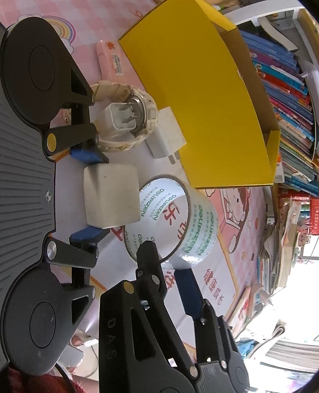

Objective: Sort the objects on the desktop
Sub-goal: 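Close the right gripper on the clear tape roll while the left gripper grasps the white foam block, then lift the tape roll with the right gripper while the left gripper carries the block toward the box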

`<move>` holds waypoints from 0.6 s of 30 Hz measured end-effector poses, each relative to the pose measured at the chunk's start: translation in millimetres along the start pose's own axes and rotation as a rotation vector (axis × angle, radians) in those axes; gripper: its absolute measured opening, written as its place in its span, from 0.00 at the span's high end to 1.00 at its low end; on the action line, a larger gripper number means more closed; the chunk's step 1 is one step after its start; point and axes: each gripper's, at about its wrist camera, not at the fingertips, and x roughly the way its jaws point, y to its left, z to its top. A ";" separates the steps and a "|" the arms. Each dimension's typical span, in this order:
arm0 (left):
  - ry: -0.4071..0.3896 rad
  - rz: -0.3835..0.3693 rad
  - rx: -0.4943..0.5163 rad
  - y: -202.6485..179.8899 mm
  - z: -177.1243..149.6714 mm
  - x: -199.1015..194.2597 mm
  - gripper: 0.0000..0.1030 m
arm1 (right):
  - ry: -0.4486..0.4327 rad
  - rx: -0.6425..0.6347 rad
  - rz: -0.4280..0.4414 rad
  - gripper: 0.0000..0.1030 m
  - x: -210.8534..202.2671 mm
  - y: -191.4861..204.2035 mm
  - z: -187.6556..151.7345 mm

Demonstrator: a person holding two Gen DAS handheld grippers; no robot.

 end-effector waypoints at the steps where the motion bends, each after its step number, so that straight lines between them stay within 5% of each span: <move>1: -0.001 -0.003 -0.003 0.8 -0.2 0.0 0.54 | 0.000 0.001 -0.001 0.61 0.1 0.0 -0.1; 18: -0.095 0.066 -0.105 19.0 -14.8 -59.1 0.59 | -0.033 0.066 -0.003 0.62 -16.5 1.6 -3.1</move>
